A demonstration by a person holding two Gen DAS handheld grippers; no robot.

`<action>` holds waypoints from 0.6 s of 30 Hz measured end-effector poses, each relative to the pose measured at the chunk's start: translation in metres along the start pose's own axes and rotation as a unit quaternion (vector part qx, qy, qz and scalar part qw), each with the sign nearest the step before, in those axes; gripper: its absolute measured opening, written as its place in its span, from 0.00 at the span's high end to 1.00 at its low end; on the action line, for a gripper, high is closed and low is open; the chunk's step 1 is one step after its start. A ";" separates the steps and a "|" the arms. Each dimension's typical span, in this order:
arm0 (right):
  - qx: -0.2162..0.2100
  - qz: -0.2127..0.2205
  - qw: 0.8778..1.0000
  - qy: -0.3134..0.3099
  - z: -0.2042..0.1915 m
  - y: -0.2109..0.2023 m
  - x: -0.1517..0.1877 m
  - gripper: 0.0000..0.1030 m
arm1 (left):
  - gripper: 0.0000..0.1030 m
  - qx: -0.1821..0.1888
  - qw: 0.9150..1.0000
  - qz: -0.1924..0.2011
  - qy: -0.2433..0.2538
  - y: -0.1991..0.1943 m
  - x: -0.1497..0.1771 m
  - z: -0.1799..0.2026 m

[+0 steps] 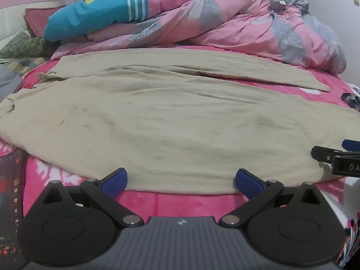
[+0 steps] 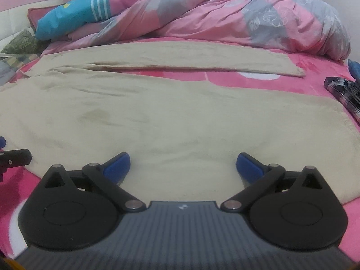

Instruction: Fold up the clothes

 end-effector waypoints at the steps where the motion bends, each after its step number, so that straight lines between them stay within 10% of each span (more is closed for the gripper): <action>1: 0.000 0.001 1.000 -0.001 0.000 0.000 0.000 0.01 | 0.00 0.000 1.000 -0.001 0.000 0.000 0.000 0.000; 18: 0.000 0.007 1.000 -0.006 -0.003 -0.002 0.001 0.01 | 0.00 -0.006 1.000 -0.016 -0.002 -0.002 -0.001 0.000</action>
Point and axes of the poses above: each gripper's, at about its wrist camera, not at the fingertips, and y roughly the way its jaws point, z to its right, x to its underside, the point moved 10 cm from there along y, roughly the way its jaws point, and after that the axes turned 15 degrees about -x, right-handed, at the moved point
